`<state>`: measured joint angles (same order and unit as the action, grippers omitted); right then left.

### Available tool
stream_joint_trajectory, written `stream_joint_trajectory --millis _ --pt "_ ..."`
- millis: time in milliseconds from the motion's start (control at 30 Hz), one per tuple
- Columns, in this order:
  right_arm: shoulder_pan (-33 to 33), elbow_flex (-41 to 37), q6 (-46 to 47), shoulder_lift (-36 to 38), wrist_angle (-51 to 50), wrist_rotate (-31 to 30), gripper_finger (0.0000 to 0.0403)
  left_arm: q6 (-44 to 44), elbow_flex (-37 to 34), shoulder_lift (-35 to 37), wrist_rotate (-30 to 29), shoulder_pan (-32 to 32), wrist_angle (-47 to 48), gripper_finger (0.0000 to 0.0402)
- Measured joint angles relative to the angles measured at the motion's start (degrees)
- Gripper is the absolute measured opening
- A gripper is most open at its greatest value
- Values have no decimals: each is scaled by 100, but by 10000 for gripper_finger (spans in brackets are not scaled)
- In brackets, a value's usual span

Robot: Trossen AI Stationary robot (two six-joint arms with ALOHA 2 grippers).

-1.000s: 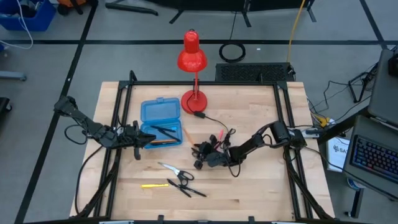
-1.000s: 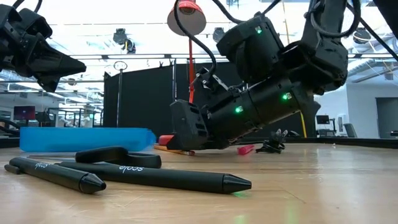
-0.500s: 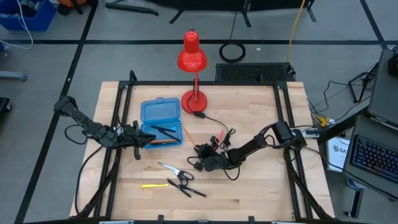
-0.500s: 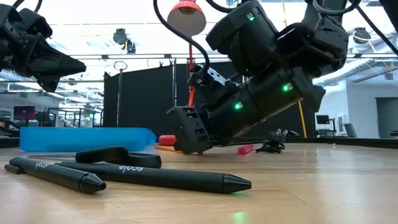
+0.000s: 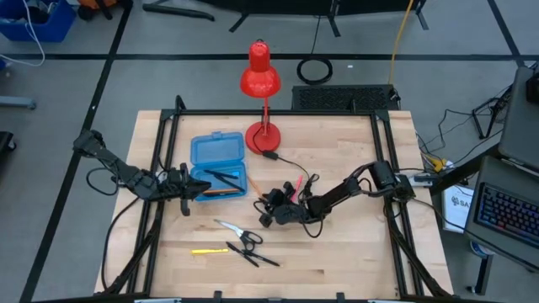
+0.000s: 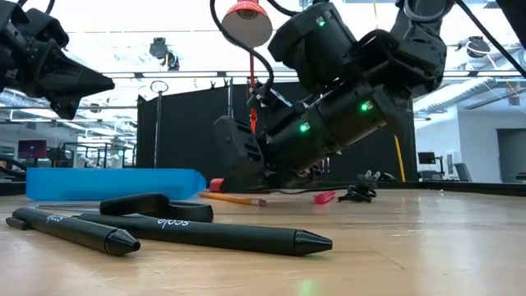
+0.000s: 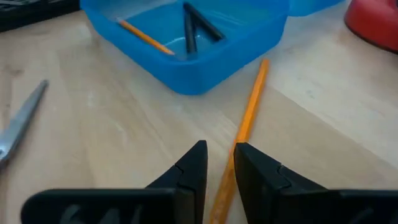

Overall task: Pick & place school supplies into a supply box
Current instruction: Put the orange pencil into the blue supply box

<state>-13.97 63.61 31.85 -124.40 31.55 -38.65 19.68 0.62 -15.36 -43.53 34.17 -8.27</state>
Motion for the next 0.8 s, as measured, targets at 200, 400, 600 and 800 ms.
stream_joint_trajectory --millis 200,400,600,800 --pt "10 2 276 4 -95 -410 57 -51 0 0 3 0 -83 37" --pt "-109 2 87 7 -88 -803 88 -74 0 0 2 0 -47 37" --pt "-193 9 -89 13 -80 -800 154 -144 0 0 4 -1 -47 37" --pt "-287 9 -23 14 -108 -1001 201 -136 0 0 4 -2 -44 37"
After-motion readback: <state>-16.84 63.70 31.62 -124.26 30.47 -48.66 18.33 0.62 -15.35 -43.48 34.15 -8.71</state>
